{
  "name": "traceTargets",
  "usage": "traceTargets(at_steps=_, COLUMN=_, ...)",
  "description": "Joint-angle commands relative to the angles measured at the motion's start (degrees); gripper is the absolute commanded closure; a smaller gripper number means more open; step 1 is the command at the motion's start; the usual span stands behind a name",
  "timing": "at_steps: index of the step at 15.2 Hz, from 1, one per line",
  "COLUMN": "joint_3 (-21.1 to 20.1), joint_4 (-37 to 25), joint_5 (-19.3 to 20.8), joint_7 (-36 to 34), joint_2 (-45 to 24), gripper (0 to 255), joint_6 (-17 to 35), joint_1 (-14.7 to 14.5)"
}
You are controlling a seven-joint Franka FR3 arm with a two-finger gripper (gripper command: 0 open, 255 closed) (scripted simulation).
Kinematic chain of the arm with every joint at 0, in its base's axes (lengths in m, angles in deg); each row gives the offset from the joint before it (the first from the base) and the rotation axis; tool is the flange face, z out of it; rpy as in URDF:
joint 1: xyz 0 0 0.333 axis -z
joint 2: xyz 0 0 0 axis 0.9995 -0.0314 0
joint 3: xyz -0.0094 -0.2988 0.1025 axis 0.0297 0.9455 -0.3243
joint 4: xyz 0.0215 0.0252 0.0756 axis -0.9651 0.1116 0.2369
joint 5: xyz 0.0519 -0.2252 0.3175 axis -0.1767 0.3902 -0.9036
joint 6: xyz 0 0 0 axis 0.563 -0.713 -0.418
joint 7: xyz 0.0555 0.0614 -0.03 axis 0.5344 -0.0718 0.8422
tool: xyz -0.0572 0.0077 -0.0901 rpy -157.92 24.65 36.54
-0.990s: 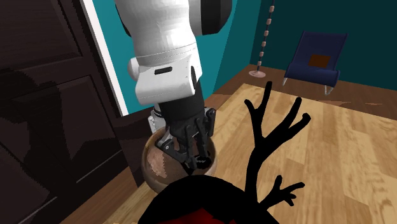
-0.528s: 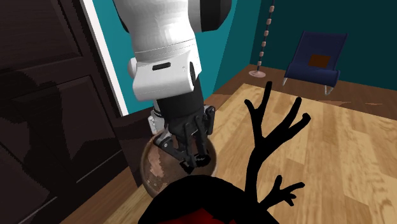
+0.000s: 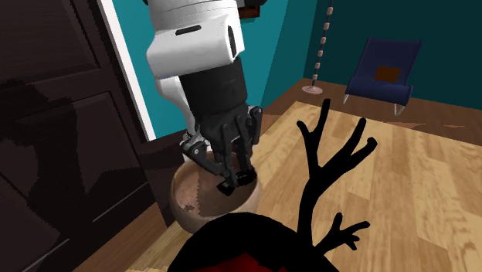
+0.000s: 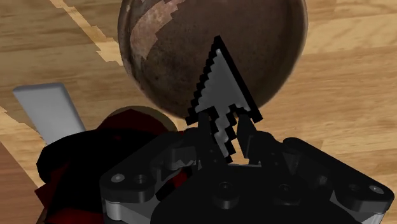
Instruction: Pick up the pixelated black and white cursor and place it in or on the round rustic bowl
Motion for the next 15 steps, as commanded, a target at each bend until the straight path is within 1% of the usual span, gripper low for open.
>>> traceTargets(at_steps=1, joint_3=-0.02, joint_4=-1.12, joint_5=0.16, joint_7=-0.28, joint_2=0.38, gripper=255, joint_6=-1.51, joint_1=0.04)
traceTargets(at_steps=10, joint_3=-0.02, joint_4=-7.42, joint_5=0.72, joint_7=-1.43, joint_2=1.1, gripper=255, joint_6=-8.44, joint_1=0.17)
traceTargets(at_steps=11, joint_3=-0.02, joint_4=-7.57, joint_5=0.73, joint_7=-1.46, joint_2=1.11, gripper=255, joint_6=-8.61, joint_1=0.17)
traceTargets(at_steps=15, joint_3=2.05, joint_4=-1.45, joint_5=1.96, joint_7=1.01, joint_2=9.61, gripper=255, joint_6=-11.39, joint_1=1.69)
